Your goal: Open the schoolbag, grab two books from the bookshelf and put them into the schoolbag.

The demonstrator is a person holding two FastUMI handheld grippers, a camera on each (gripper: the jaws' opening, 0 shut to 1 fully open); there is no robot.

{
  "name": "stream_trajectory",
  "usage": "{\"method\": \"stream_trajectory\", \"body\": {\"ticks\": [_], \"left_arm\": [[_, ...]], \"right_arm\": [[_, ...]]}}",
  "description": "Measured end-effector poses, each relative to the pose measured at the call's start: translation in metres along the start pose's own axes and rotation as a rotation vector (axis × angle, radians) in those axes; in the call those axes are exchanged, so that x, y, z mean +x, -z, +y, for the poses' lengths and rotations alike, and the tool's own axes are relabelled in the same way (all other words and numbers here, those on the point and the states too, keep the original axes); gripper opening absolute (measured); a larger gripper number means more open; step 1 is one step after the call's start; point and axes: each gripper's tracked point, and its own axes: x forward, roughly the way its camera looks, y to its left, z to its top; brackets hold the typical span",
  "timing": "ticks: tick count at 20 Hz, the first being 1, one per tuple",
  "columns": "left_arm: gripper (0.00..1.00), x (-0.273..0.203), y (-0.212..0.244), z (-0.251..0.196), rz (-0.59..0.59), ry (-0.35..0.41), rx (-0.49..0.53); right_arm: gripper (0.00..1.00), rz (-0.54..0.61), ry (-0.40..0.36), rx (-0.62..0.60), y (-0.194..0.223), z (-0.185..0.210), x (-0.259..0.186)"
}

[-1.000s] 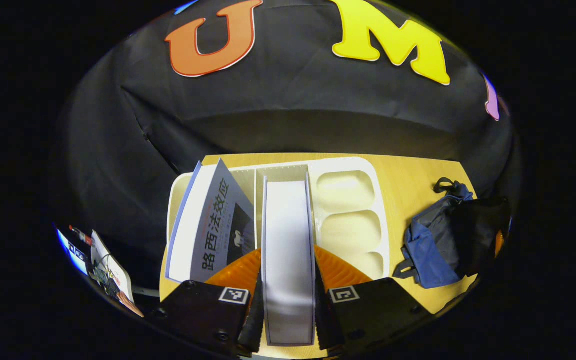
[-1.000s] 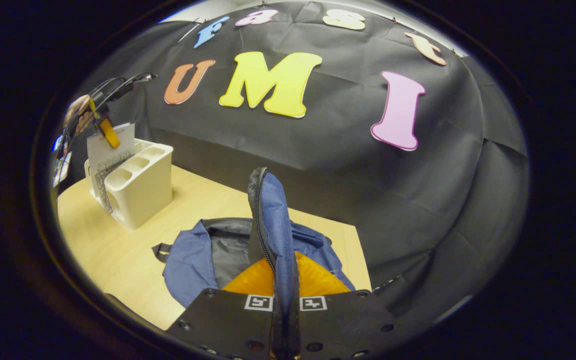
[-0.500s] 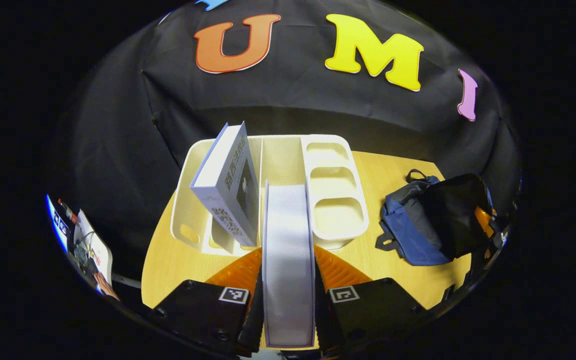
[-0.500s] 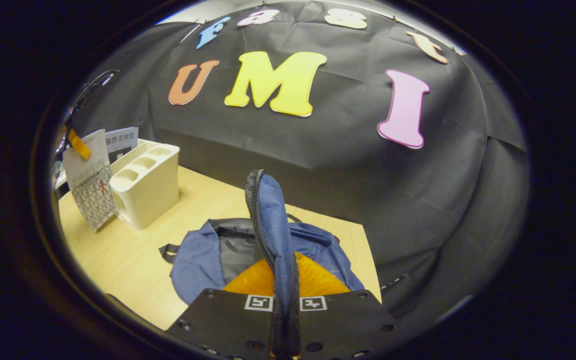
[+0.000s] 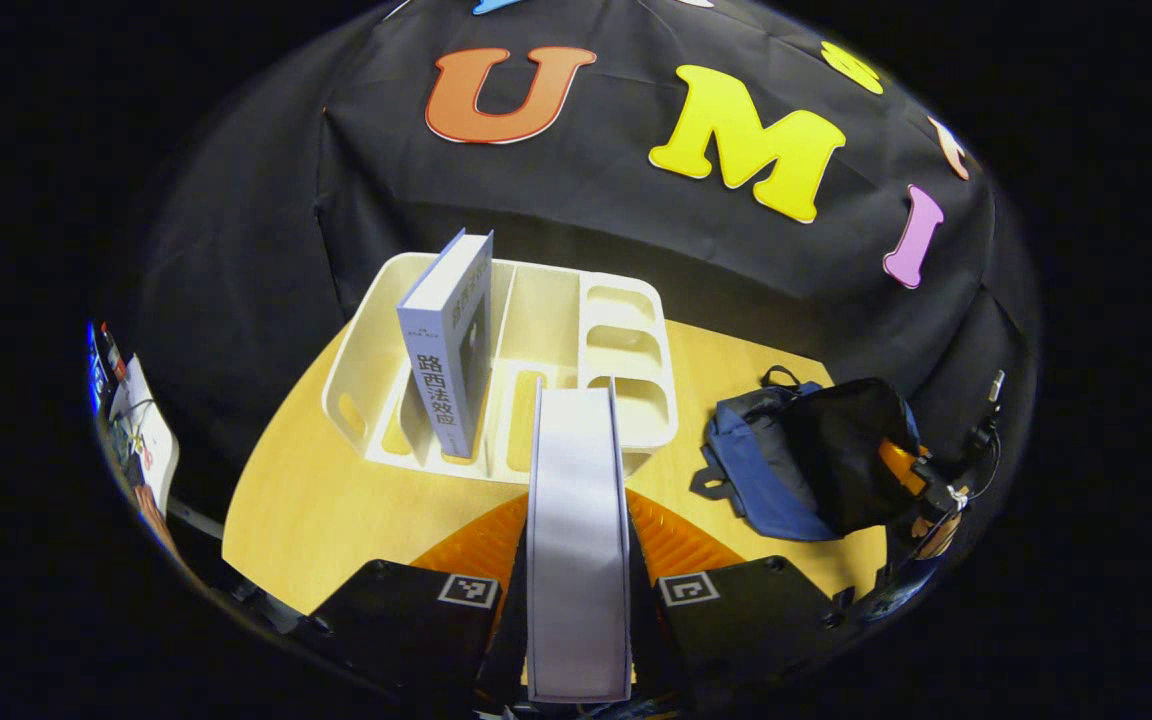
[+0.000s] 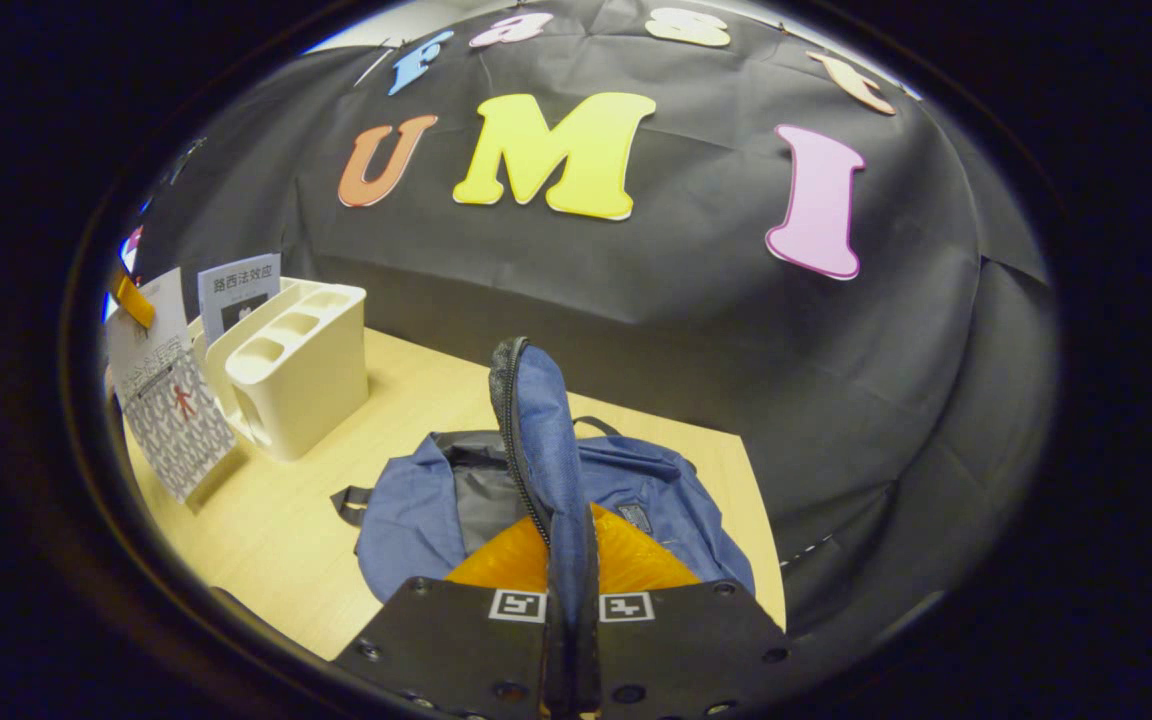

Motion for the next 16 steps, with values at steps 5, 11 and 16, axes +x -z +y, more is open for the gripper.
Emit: {"method": "stream_trajectory", "body": {"ticks": [5, 11, 16], "left_arm": [[0.44, 0.015, 0.020, -0.048, 0.052, 0.142, -0.087], [0.44, 0.042, 0.032, -0.105, 0.114, 0.266, -0.130], [0.44, 0.057, 0.025, -0.146, 0.120, 0.332, -0.200]], "right_arm": [[0.05, 0.008, 0.001, -0.010, 0.000, 0.001, 0.000], [0.05, -0.008, -0.004, -0.008, -0.007, -0.004, -0.008], [0.05, -0.034, -0.002, 0.051, -0.013, -0.023, -0.012]]}}
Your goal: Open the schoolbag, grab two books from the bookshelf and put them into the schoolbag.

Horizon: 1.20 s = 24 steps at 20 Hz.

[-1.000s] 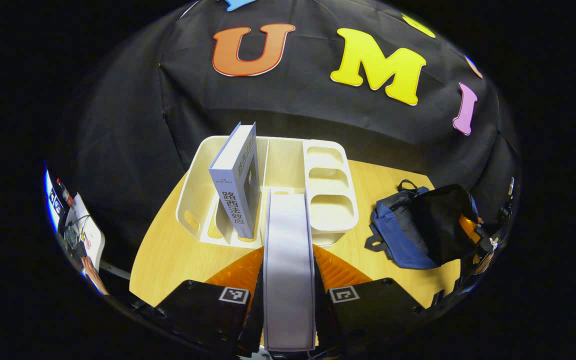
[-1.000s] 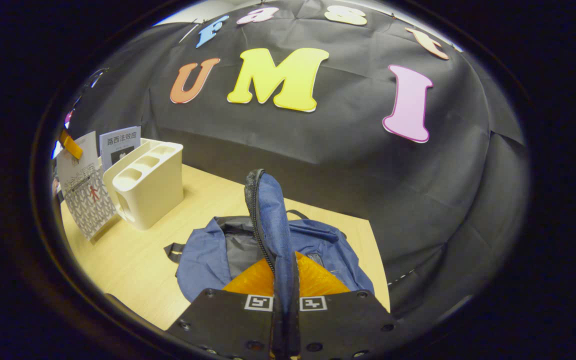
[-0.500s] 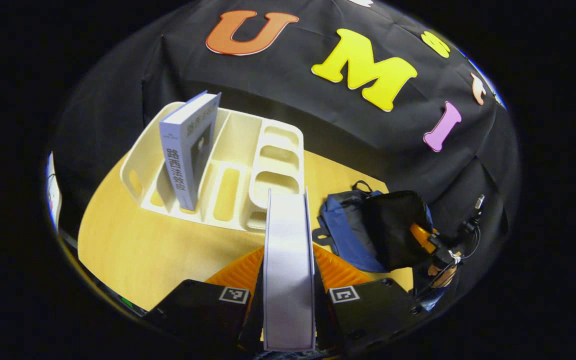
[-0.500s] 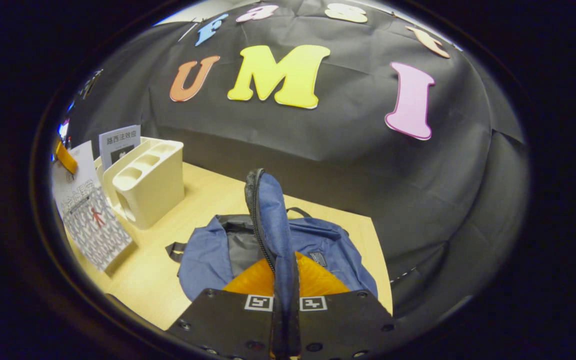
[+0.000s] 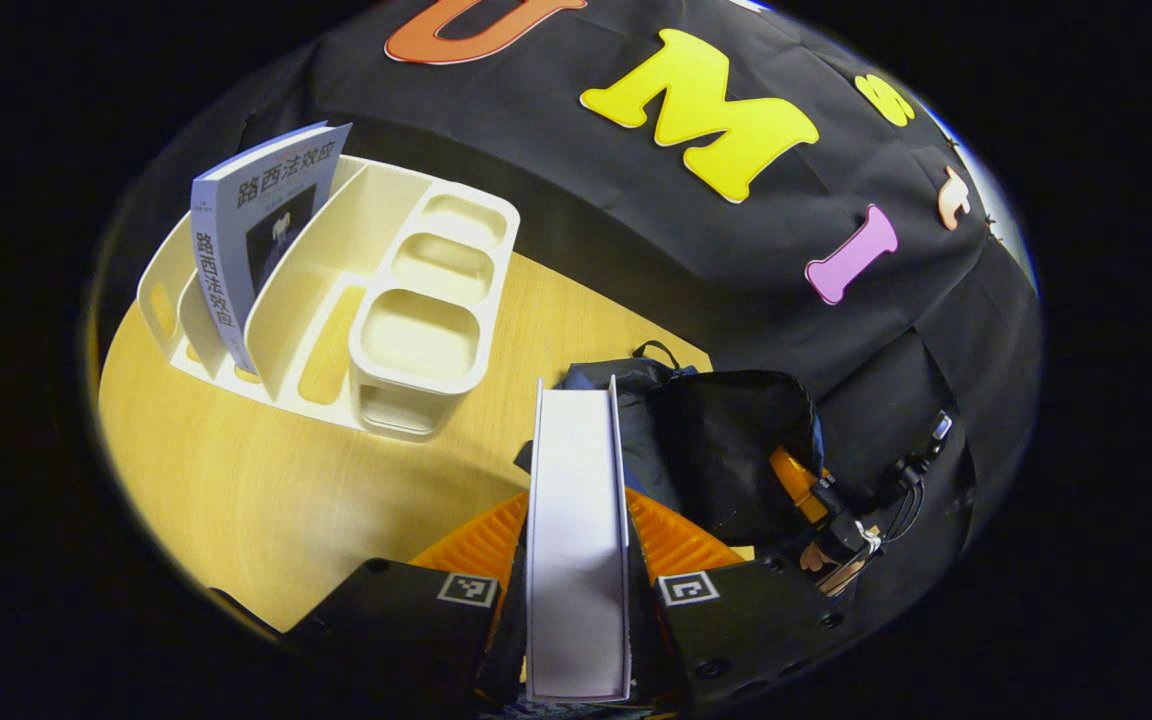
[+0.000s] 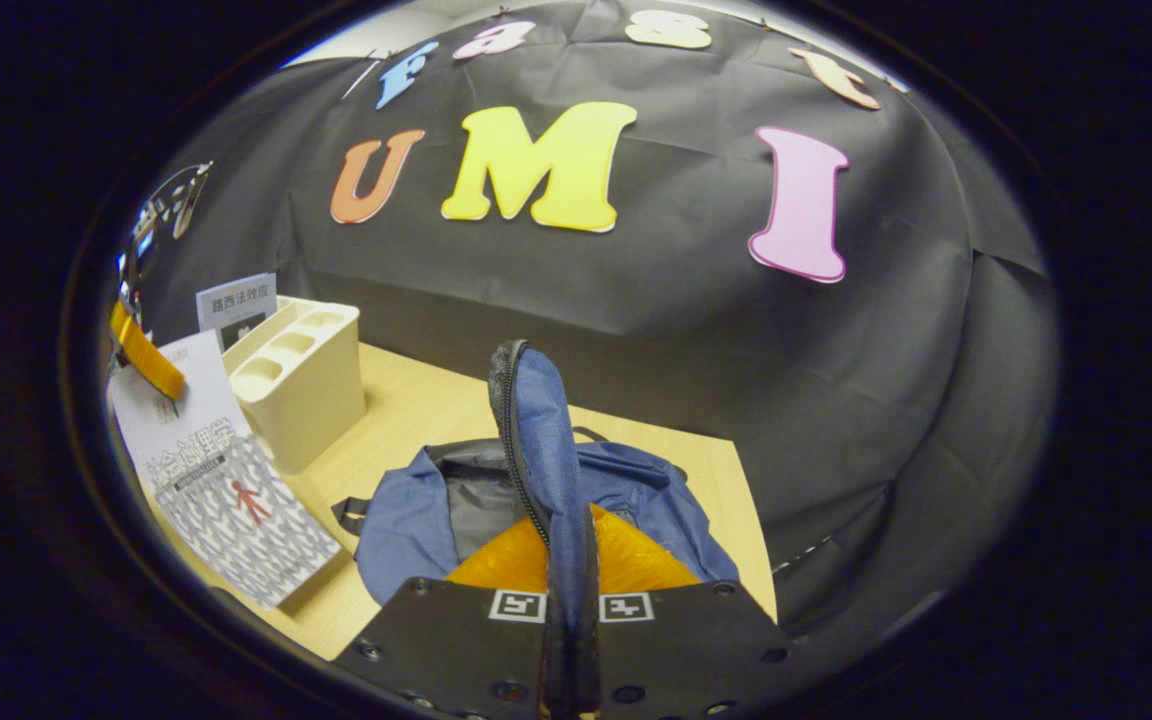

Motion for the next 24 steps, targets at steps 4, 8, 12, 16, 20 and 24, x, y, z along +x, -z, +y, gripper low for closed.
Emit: {"method": "stream_trajectory", "body": {"ticks": [4, 8, 12, 16, 20, 24], "left_arm": [[0.43, 0.027, -0.015, -0.031, -0.052, 0.070, -0.064], [0.45, 0.064, -0.022, -0.057, -0.064, 0.141, -0.113], [0.44, 0.110, -0.036, -0.076, -0.083, 0.207, -0.224], [0.44, 0.155, -0.034, -0.079, -0.097, 0.234, -0.359], [0.44, 0.186, -0.033, -0.082, -0.145, 0.183, -0.385], [0.45, 0.209, -0.014, -0.089, -0.151, 0.200, -0.380]], "right_arm": [[0.04, -0.012, -0.003, 0.043, -0.006, -0.011, -0.002], [0.05, -0.045, 0.018, 0.050, -0.015, -0.025, -0.005], [0.04, -0.050, 0.003, 0.088, -0.015, -0.030, -0.005], [0.04, -0.062, 0.006, 0.110, -0.016, -0.036, -0.008], [0.04, -0.068, 0.001, 0.125, -0.017, -0.032, -0.007], [0.04, -0.075, 0.004, 0.120, -0.019, -0.025, -0.006]]}}
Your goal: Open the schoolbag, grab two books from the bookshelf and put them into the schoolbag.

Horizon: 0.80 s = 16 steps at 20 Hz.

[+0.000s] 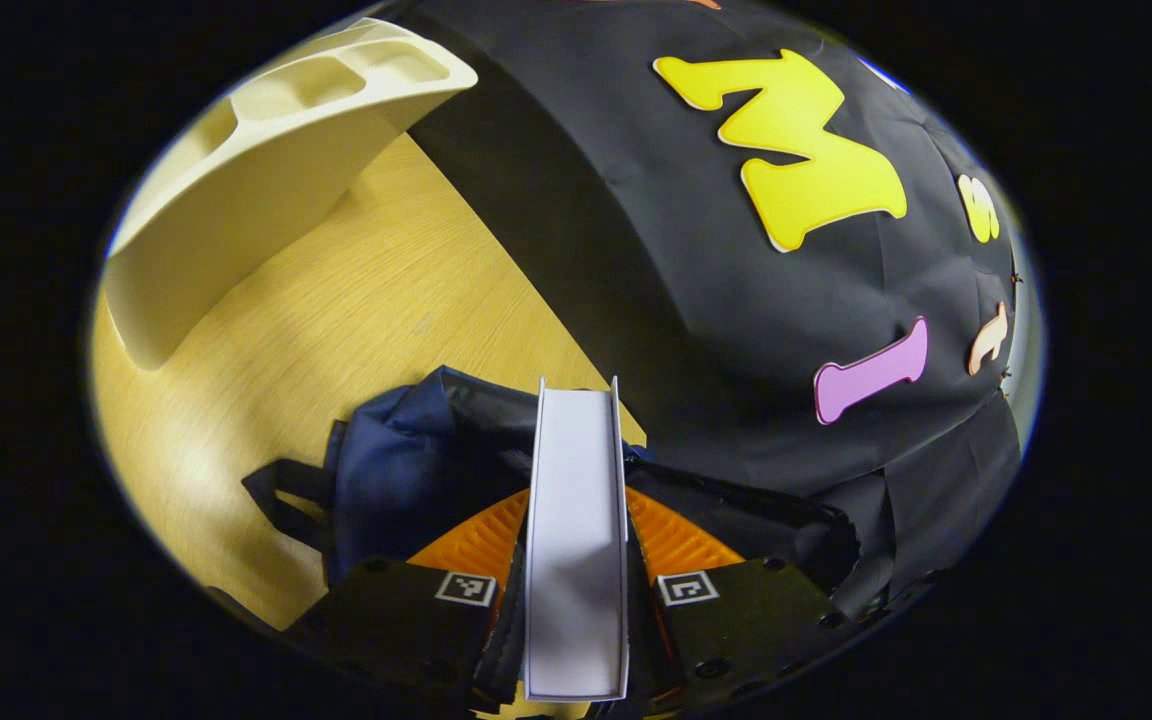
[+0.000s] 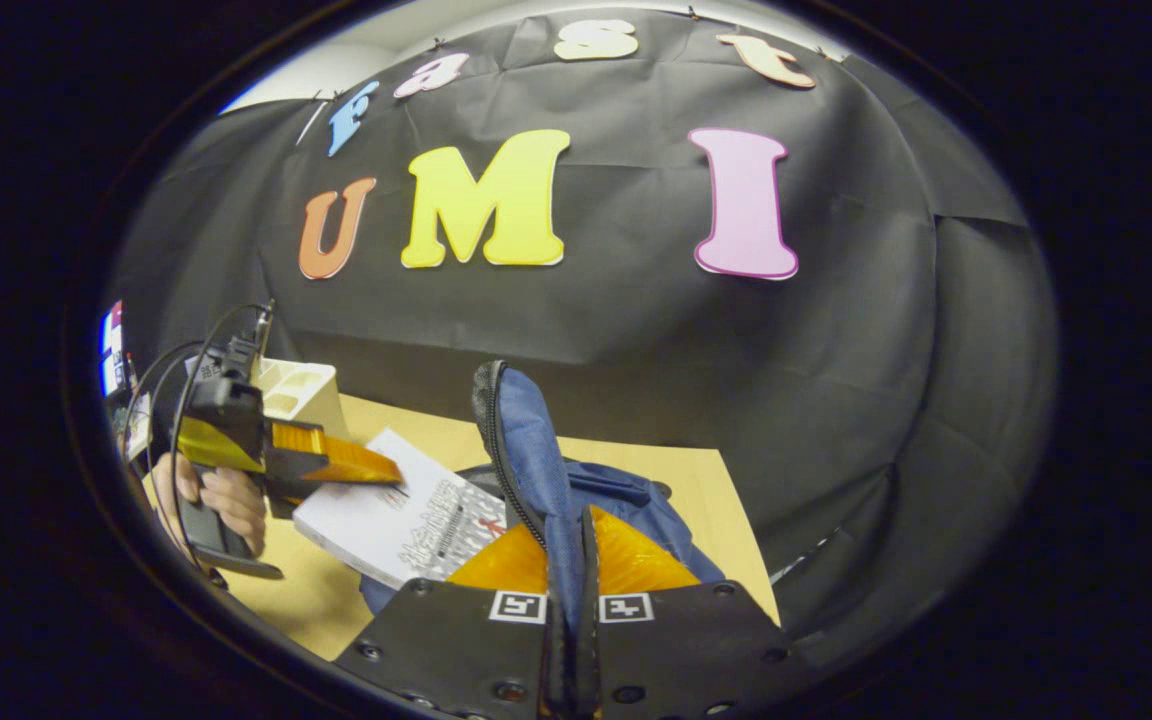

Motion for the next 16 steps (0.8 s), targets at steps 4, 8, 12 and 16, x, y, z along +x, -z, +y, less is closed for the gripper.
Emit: {"method": "stream_trajectory", "body": {"ticks": [4, 8, 12, 16], "left_arm": [[0.46, 0.012, 0.014, 0.018, -0.092, -0.025, 0.094], [0.48, 0.028, 0.032, 0.015, -0.117, -0.015, 0.109], [0.47, 0.047, 0.041, 0.007, -0.136, 0.000, 0.077], [0.47, 0.072, 0.062, 0.004, -0.129, 0.031, 0.011]], "right_arm": [[0.04, -0.021, 0.007, -0.015, -0.007, 0.007, -0.004], [0.04, -0.029, 0.018, -0.059, -0.011, 0.015, -0.007], [0.04, -0.047, 0.011, -0.056, -0.015, 0.023, -0.010], [0.04, -0.044, -0.002, -0.041, -0.015, 0.032, -0.009]]}}
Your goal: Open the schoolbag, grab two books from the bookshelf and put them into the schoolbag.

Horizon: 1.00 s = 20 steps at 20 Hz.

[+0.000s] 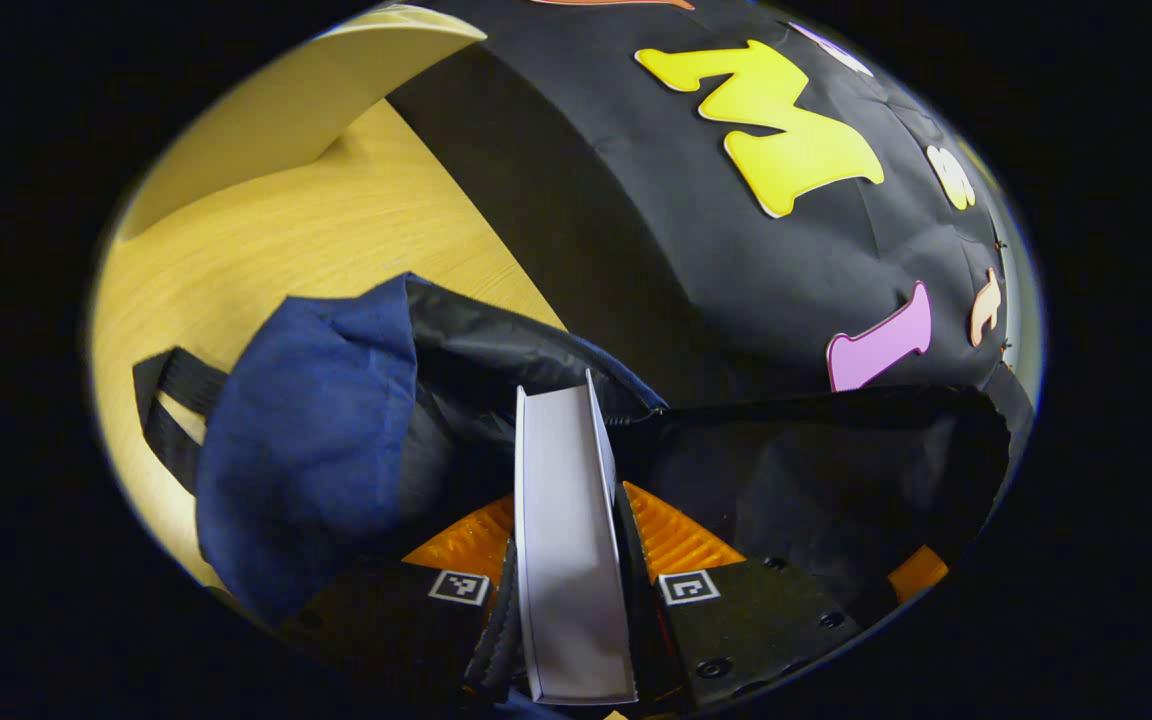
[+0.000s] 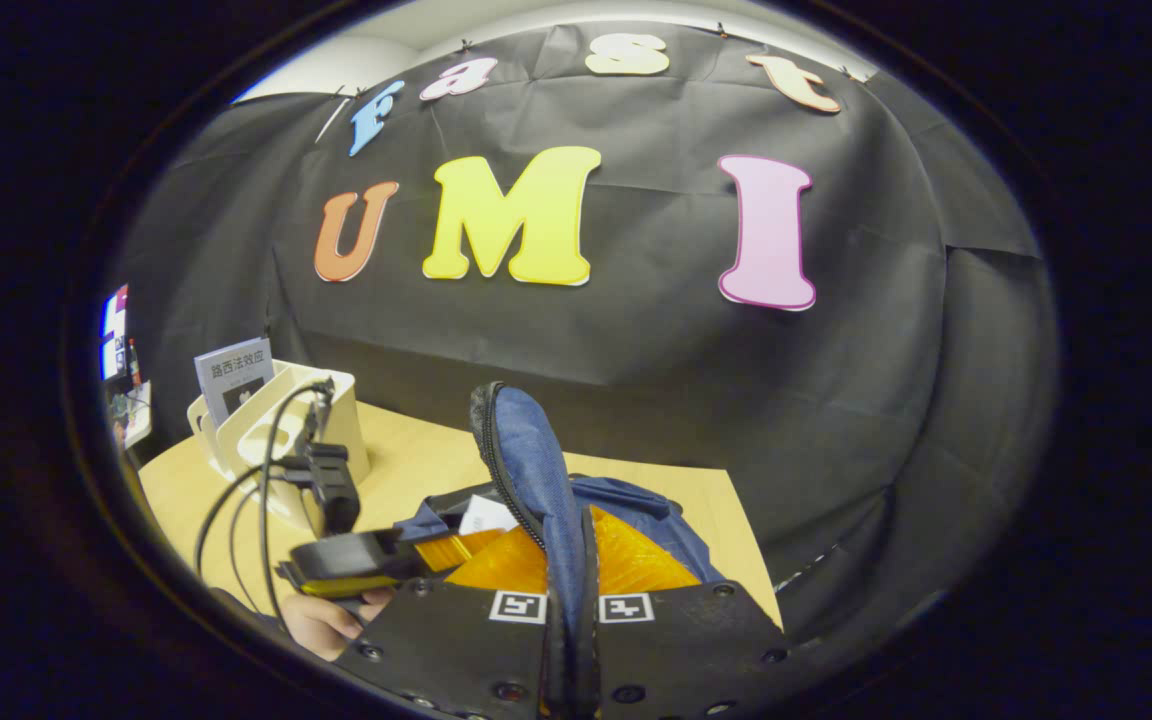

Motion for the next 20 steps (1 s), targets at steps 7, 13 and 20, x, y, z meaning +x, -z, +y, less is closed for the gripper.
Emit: {"method": "stream_trajectory", "body": {"ticks": [7, 13, 20], "left_arm": [[0.49, 0.006, 0.006, 0.005, 0.004, -0.019, 0.130], [0.78, -0.016, -0.008, 0.057, 0.021, -0.204, 0.313], [0.78, -0.070, -0.039, 0.077, -0.009, -0.250, 0.470]], "right_arm": [[0.04, 0.008, -0.006, 0.007, 0.009, 0.007, 0.002], [0.04, 0.044, 0.014, 0.040, 0.033, -0.002, 0.004], [0.05, 0.077, 0.020, 0.124, 0.057, 0.001, 0.003]]}}
